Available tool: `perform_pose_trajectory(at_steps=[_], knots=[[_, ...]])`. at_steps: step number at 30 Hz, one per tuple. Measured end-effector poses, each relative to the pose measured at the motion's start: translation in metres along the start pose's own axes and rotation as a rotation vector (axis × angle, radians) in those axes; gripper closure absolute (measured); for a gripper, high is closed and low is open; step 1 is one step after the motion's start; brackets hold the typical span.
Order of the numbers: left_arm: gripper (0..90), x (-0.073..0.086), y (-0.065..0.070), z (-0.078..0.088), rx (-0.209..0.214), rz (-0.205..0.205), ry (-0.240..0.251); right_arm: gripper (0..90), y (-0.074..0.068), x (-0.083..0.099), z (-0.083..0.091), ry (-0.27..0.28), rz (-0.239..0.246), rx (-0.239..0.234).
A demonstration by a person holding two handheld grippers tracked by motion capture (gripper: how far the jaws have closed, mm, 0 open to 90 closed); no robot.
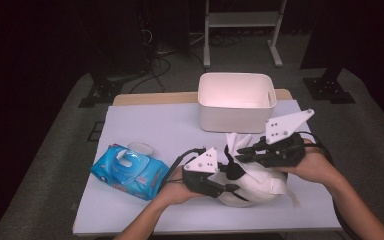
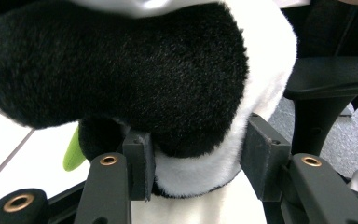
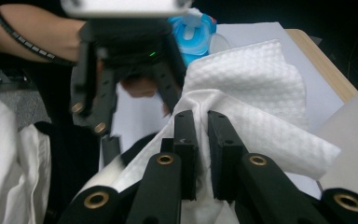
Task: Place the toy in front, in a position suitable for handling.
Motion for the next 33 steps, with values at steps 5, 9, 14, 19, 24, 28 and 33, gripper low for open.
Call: perform_pose_trajectory(at_steps=[5, 9, 14, 19, 24, 28, 33], knots=[[50.0, 0.005, -0.006, 0.004, 0.008, 0.048, 0.025, 82.2, 0.008, 0.001, -0.001, 0.014, -0.024, 0.002], [50.2, 0.003, -0.004, 0.002, 0.009, 0.041, 0.024, 82.2, 0.005, 0.006, 0.008, 0.024, -0.042, -0.006], [51.4, 0.001, 0.0, -0.001, 0.032, -0.005, 0.009, 82.2, 0.001, 0.007, 0.011, 0.015, -0.045, -0.009], [51.6, -0.001, 0.005, -0.002, 0.038, -0.052, -0.01, 82.1, 0.007, -0.004, -0.002, 0.013, -0.035, -0.013], [52.6, 0.001, 0.0, 0.001, 0.024, -0.024, 0.002, 82.1, 0.008, -0.006, -0.004, 0.016, -0.033, -0.008], [53.1, 0.001, -0.003, 0.003, 0.002, -0.002, 0.005, 82.1, 0.006, -0.002, 0.003, 0.031, -0.044, -0.015], [53.4, 0.005, -0.01, 0.008, -0.019, 0.055, 0.029, 82.1, -0.003, 0.011, 0.014, 0.03, -0.051, -0.022]])
Point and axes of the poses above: each handheld gripper's, and its own axes: z roughly backward along the jaws, x roughly out of its underside, y roughly to its right, the point moved 3 cm from there along -z, roughly forward along the jaws
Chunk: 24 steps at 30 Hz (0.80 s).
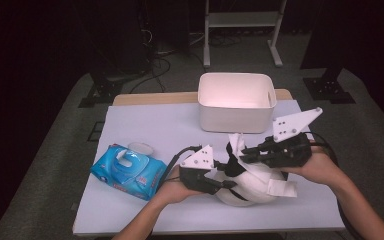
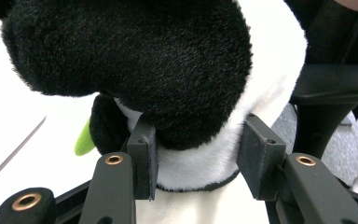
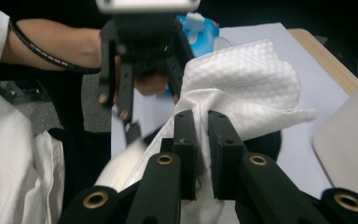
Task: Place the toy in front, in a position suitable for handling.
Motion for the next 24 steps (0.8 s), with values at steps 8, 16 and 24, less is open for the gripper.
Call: perform_pose_trajectory(at_steps=[8, 16, 24], knots=[[53.4, 0.007, -0.007, 0.007, 0.001, 0.031, 0.017, 82.0, 0.01, 0.03, 0.026, -0.012, -0.06, 0.06], [53.4, 0.009, -0.01, 0.009, -0.008, 0.054, 0.031, 82.0, 0.018, 0.063, 0.052, -0.003, -0.146, 0.127], [54.1, 0.009, -0.009, 0.009, 0.002, 0.031, 0.021, 82.0, 0.031, 0.066, 0.048, 0.016, -0.162, 0.15]])
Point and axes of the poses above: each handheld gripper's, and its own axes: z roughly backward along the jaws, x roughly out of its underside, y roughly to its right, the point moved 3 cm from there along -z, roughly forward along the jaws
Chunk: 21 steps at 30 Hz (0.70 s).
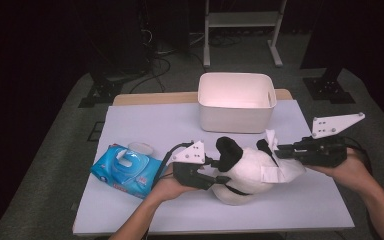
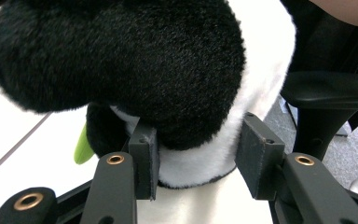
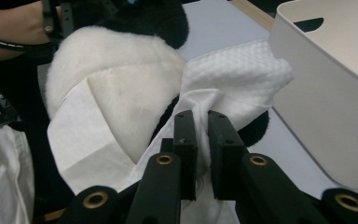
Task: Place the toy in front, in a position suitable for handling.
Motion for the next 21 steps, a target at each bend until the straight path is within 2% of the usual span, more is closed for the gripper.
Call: perform_pose_trajectory(at_steps=[5, 11, 15, 18, 21], knots=[[55.3, 0.002, -0.002, 0.002, -0.006, -0.002, -0.001, 82.0, 0.011, -0.007, -0.01, 0.023, -0.013, 0.007], [55.8, 0.002, -0.003, 0.004, -0.011, 0.002, -0.001, 82.0, 0.012, -0.012, -0.014, 0.032, -0.018, -0.011], [55.6, -0.001, -0.003, 0.003, -0.03, 0.029, 0.008, 82.0, 0.003, -0.019, -0.016, 0.047, 0.0, -0.051], [56.3, -0.002, -0.005, 0.001, -0.039, 0.045, 0.012, 82.0, -0.01, -0.027, -0.021, 0.024, 0.048, -0.082], [56.5, -0.004, -0.004, 0.001, -0.046, 0.05, 0.006, 82.0, -0.02, -0.037, -0.024, 0.043, 0.068, -0.117]])
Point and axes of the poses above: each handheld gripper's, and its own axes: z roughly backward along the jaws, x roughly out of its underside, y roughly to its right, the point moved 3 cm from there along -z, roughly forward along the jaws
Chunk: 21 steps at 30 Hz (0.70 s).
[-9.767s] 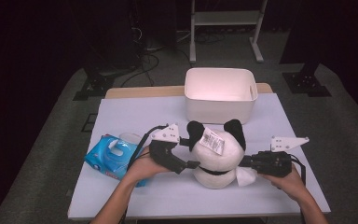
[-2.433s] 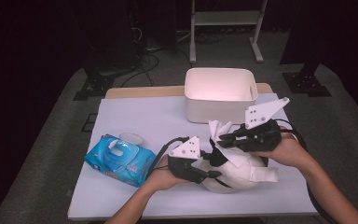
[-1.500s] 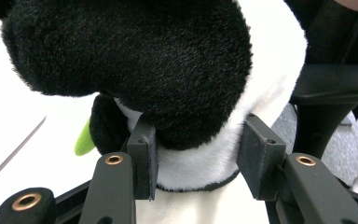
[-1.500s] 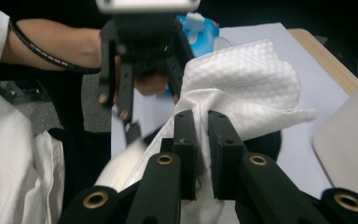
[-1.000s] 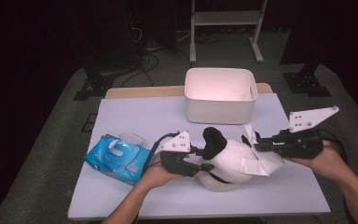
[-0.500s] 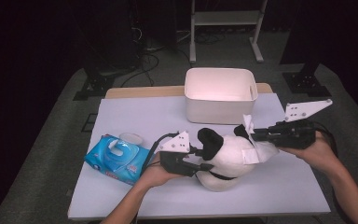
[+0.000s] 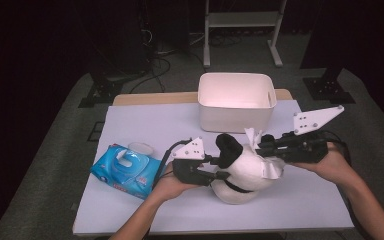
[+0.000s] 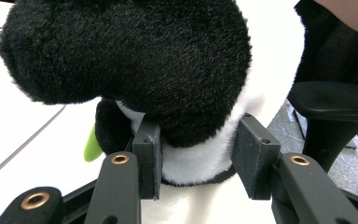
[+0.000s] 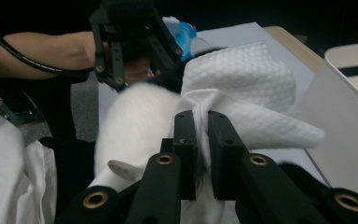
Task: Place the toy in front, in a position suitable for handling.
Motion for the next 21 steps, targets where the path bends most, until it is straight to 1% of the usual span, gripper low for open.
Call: perform_pose_trajectory(at_steps=[1, 2, 3, 4, 5, 6, 7, 8, 10, 11, 12, 14, 15, 16, 17, 18, 19, 20, 21], knots=[[56.6, -0.001, 0.0, -0.001, -0.002, -0.001, 0.001, 82.0, -0.002, -0.005, -0.002, 0.008, 0.011, -0.014], [56.7, -0.003, 0.002, -0.002, -0.012, -0.003, -0.002, 82.0, -0.004, -0.007, -0.005, 0.013, 0.013, -0.026], [56.7, -0.003, 0.002, -0.002, -0.015, -0.006, -0.006, 82.0, -0.008, -0.013, -0.01, 0.008, 0.034, -0.037], [56.7, -0.004, 0.002, -0.002, -0.016, -0.009, -0.01, 82.0, -0.009, -0.015, -0.012, 0.006, 0.038, -0.039], [56.7, -0.005, 0.002, -0.003, -0.017, -0.011, -0.011, 82.0, -0.012, -0.019, -0.017, 0.003, 0.054, -0.05], [56.7, -0.004, 0.002, -0.002, -0.017, -0.012, -0.013, 82.0, -0.013, -0.021, -0.019, -0.002, 0.06, -0.056], [56.7, -0.003, 0.001, -0.001, -0.017, -0.01, -0.014, 82.0, -0.015, -0.023, -0.022, -0.015, 0.075, -0.054], [56.8, -0.002, 0.0, 0.0, -0.007, 0.001, -0.006, 82.0, -0.015, -0.023, -0.023, -0.023, 0.08, -0.051], [57.3, -0.001, 0.0, 0.001, -0.006, 0.002, -0.001, 82.0, -0.014, -0.022, -0.021, -0.027, 0.073, -0.052], [57.8, -0.002, 0.0, 0.001, -0.005, 0.002, 0.003, 82.0, -0.012, -0.019, -0.018, -0.03, 0.07, -0.044], [58.7, -0.002, 0.0, 0.001, -0.004, -0.001, 0.005, 82.0, -0.012, -0.016, -0.014, -0.032, 0.058, -0.042], [63.0, -0.005, 0.001, 0.003, -0.007, 0.002, 0.035, 82.0, -0.011, -0.011, -0.008, -0.031, 0.048, -0.034], [65.3, -0.006, 0.0, 0.004, -0.006, -0.001, 0.042, 82.0, -0.01, -0.006, -0.004, -0.037, 0.039, -0.019], [64.1, -0.007, 0.001, 0.004, 0.002, 0.002, 0.038, 82.0, -0.01, -0.003, -0.001, -0.035, 0.035, -0.011], [58.2, -0.007, 0.001, 0.002, 0.01, 0.008, 0.027, 82.1, -0.009, 0.001, 0.002, -0.034, 0.025, -0.004], [53.9, -0.005, 0.001, -0.002, 0.001, 0.003, 0.008, 82.0, -0.008, 0.004, 0.004, -0.032, 0.016, -0.001], [50.7, -0.004, 0.001, -0.005, 0.001, 0.007, 0.001, 82.1, -0.008, 0.007, 0.005, -0.028, 0.012, 0.005], [48.6, -0.001, 0.002, -0.01, 0.014, 0.012, -0.016, 82.1, -0.008, 0.009, 0.005, -0.025, 0.01, 0.007], [45.2, 0.001, 0.002, -0.013, 0.019, 0.013, -0.022, 82.1, -0.008, 0.011, 0.005, -0.029, 0.014, 0.007]])
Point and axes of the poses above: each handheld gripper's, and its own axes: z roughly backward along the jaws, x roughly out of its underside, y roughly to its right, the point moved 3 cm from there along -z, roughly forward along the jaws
